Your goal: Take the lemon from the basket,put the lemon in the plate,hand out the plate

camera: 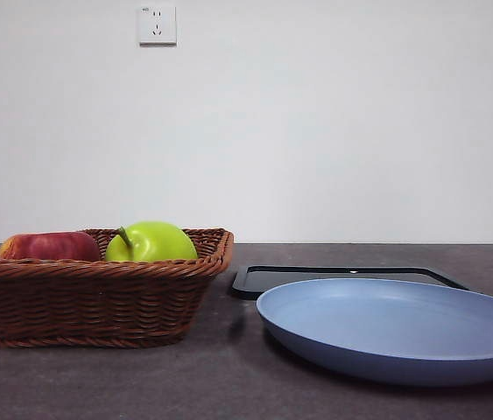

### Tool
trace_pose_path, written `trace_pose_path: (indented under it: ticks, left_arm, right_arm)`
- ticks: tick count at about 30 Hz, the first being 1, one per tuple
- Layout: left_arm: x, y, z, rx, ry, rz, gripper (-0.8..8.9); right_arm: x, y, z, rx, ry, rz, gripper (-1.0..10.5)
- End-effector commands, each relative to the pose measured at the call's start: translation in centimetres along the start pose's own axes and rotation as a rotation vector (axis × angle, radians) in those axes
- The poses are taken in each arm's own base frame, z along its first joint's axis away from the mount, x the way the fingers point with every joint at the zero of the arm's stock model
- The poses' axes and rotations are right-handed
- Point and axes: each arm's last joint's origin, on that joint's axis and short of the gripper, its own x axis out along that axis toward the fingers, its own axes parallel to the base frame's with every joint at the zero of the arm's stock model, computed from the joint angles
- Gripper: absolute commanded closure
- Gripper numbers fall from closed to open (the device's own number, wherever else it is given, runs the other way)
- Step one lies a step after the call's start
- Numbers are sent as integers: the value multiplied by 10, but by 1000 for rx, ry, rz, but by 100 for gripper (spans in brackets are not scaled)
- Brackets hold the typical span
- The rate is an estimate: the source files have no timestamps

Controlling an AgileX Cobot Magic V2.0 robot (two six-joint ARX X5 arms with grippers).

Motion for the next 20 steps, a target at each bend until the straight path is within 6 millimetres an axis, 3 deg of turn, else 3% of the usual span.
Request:
trace_pose_path:
  ticks: [1, 7, 13, 20]
  left_arm:
    - [1, -1, -1, -65, -3, -53, 806]
    - [-5, -8, 18, -107, -26, -75, 806]
    - [-9, -20, 55, -121, 27, -50, 806]
    - [6, -31, 102, -87, 139, -103, 806]
  right_arm:
    - [0, 1, 1, 97, -12, 16, 943]
    - [-6, 12, 18, 87, -11, 100, 944]
    - [-12, 29, 51, 62, -15, 103, 944]
    - [-10, 52, 94, -37, 73, 118, 943]
